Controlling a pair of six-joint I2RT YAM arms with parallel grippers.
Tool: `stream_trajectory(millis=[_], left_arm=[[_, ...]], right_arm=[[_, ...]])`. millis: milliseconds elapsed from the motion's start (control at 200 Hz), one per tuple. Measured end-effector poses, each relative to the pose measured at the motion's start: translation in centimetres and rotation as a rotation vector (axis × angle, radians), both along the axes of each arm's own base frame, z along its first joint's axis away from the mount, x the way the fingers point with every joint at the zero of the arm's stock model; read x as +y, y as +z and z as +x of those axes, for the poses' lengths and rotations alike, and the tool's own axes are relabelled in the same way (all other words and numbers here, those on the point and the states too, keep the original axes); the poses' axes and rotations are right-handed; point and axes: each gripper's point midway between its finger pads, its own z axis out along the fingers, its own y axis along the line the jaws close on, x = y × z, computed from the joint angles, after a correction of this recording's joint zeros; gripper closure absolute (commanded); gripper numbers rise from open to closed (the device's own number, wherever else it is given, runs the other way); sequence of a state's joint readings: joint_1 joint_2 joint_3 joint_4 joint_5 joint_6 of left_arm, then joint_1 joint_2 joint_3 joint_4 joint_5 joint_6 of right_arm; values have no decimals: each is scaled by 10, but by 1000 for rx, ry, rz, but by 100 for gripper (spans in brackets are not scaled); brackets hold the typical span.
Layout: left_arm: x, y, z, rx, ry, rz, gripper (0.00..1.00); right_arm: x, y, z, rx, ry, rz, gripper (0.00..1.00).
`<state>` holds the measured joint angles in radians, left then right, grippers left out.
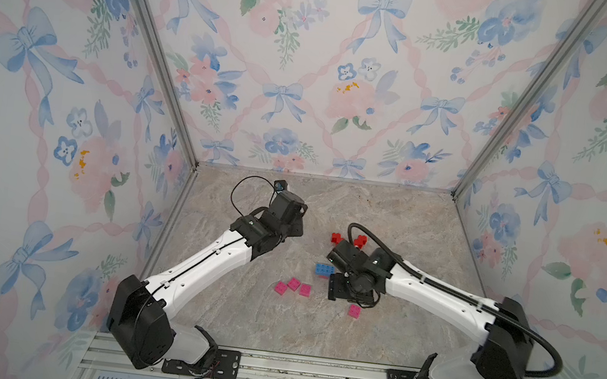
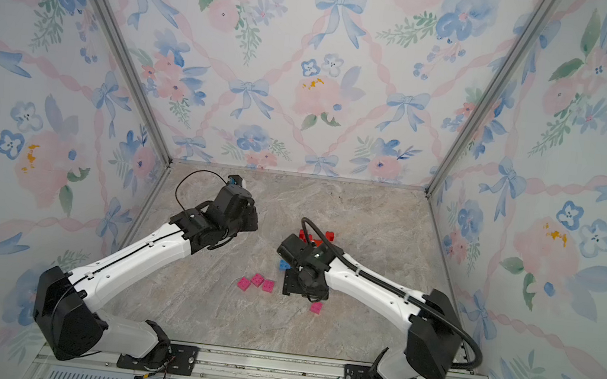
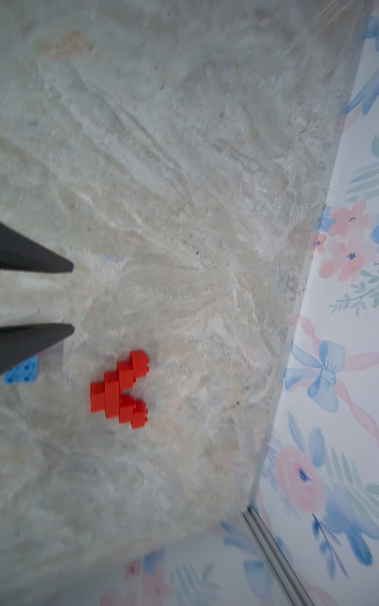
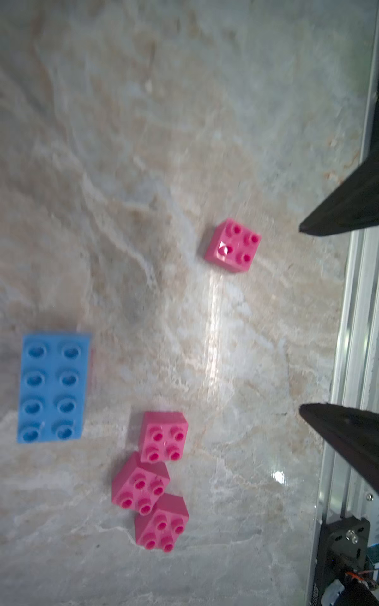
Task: Assemble the letter v with lego
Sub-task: Pick up the lego brick from the center of the board, then assemble the lego brick with the lego brick.
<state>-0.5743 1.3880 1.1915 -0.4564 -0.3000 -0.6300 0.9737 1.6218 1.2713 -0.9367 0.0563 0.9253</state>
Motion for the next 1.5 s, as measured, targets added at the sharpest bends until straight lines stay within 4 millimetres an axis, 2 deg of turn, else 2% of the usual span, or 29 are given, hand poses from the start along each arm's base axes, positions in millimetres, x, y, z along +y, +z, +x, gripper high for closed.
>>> stream_trajectory(millis=[50,115,210,280,560,655,830,915,980,1090,1165,1250,1385,1500], left_arm=[[19,-14,8,28,20,10,97],[40,-30,12,68,37,13,100],[71,-42,18,95,74,9,100],[85,-45,18,93,87,11,100],[94,-23,12,-17,58,24,100],[97,-18,15,-40,62,14,100],[98,-14,17,-50,34,-12,100],[98,-13,17,-53,21,-20,83],[97,-11,17,-57,11,-27,76],[95,-10,17,-63,0,-31,70],[94,-10,17,-62,-5,-34,61],[94,-10,17,-64,-10,-28,56],[92,-10,18,-73,-20,-37,55],[87,-8,19,-83,-33,-42,54]], right_arm=[[24,-11,5,7,6,13,25],[45,-24,9,20,6,25,27],[60,-40,14,38,-12,24,33],[64,-47,17,46,-26,18,35],[76,-64,27,72,-45,4,39],[79,-68,30,76,-47,-1,44],[73,-78,33,96,-60,-26,59],[71,-80,35,98,-60,-33,65],[70,-81,36,101,-60,-37,73],[68,-79,34,105,-53,-49,75],[63,-77,32,111,-48,-63,81],[52,-65,26,104,-50,-64,90],[19,-31,7,86,-79,-55,100],[-7,-18,0,80,-125,-50,100]])
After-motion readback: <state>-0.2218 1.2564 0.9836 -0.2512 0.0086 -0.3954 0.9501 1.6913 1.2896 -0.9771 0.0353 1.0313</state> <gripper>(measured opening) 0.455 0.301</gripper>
